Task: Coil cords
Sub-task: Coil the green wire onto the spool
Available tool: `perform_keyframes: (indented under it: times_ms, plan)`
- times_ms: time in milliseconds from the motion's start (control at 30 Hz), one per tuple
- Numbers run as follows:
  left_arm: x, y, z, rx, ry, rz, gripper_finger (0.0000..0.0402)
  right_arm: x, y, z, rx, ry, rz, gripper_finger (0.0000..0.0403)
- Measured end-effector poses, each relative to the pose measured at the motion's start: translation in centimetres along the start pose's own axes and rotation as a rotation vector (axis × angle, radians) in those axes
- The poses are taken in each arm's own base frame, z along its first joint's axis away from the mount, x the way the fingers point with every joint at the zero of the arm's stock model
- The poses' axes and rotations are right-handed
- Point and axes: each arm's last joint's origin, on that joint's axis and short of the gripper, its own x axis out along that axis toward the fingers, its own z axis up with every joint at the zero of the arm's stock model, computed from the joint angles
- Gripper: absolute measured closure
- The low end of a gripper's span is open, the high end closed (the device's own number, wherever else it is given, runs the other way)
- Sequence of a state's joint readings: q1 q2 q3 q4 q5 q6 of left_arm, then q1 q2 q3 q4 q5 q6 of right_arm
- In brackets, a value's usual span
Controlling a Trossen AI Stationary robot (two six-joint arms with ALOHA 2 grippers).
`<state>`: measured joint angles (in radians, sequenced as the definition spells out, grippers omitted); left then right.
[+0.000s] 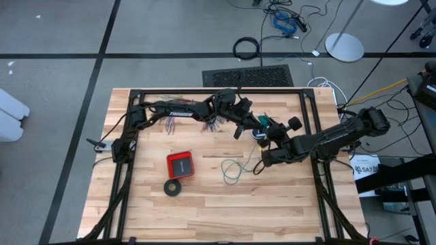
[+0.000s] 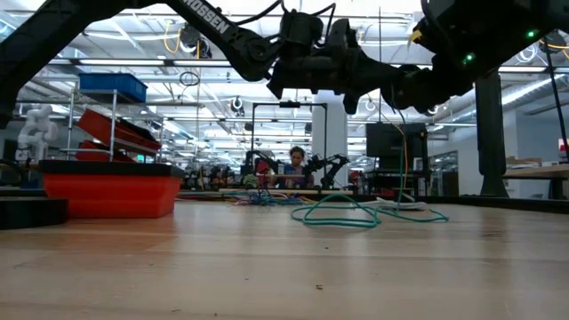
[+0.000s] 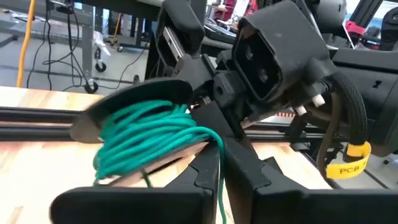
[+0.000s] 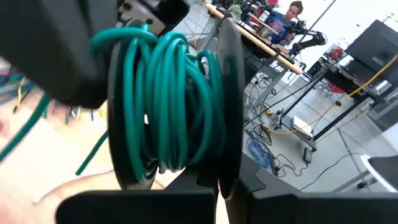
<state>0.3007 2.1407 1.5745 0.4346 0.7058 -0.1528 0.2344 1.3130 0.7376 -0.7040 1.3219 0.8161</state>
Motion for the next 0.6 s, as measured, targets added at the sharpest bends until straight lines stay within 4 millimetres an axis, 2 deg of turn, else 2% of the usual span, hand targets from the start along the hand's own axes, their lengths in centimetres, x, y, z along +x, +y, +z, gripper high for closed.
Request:
perform_keyframes:
  times_ms: [600]
  plan:
    - [1.7,-2.6,0.7,0.136,-0.084,-0.070,0.0365,-0.2,0.1,0.5,0.265,-0.109,-0.057,0.0403]
